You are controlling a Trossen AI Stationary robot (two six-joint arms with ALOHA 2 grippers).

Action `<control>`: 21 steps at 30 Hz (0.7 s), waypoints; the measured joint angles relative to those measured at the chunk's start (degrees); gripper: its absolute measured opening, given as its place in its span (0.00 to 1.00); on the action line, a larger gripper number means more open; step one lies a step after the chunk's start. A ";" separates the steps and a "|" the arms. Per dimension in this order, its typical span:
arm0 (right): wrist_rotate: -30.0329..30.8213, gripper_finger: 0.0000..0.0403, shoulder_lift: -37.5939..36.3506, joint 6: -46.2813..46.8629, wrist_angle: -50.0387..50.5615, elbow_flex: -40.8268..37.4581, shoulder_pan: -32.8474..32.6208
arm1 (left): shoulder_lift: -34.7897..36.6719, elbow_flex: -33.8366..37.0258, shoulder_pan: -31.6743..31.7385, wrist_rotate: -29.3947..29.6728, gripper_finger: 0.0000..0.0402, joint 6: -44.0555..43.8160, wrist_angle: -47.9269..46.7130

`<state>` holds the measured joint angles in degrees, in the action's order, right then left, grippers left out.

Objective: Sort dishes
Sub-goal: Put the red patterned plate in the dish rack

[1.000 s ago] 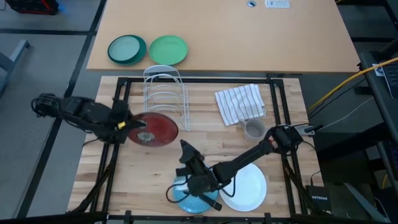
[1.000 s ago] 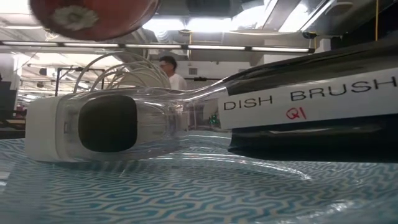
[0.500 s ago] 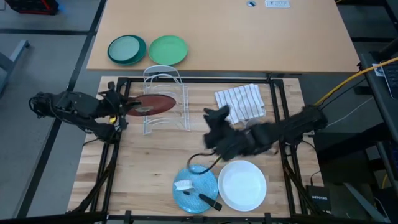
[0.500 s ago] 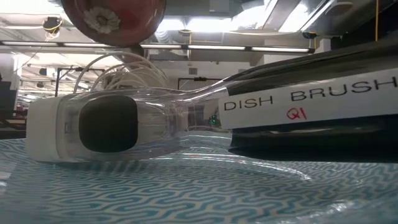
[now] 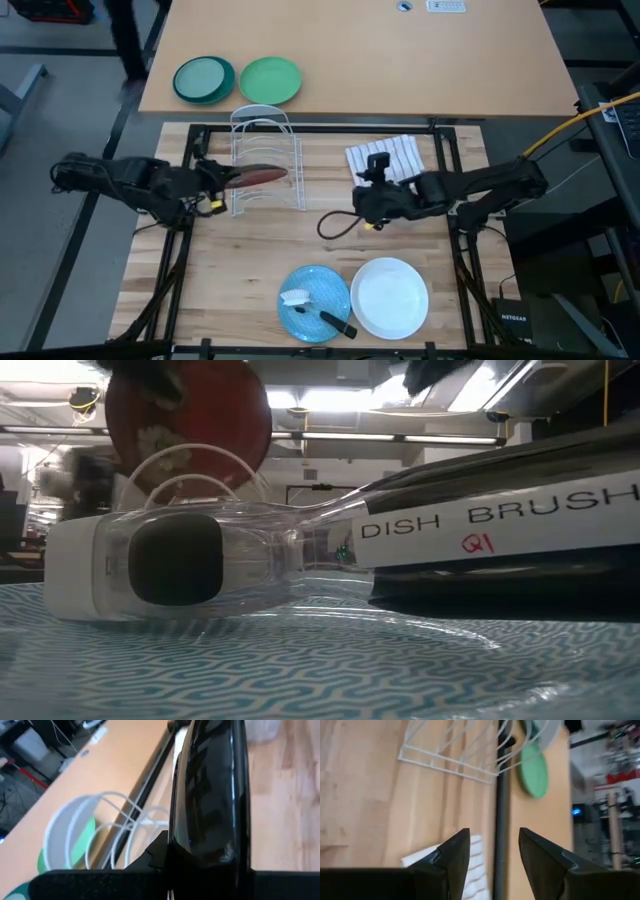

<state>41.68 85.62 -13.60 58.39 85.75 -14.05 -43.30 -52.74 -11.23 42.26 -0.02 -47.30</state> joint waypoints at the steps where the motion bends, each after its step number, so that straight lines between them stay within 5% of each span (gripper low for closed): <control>1: -1.18 0.43 0.00 0.42 -0.85 -1.13 0.14 | -0.63 0.55 0.45 -0.34 0.09 -0.02 0.11; 21: -22.78 0.43 0.02 -2.36 -40.88 -25.20 8.69 | -7.84 10.54 6.46 -7.28 0.09 -2.77 5.07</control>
<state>18.89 85.65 -15.96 17.51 60.55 -5.37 -51.13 -42.19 -4.77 34.98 -2.79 -42.23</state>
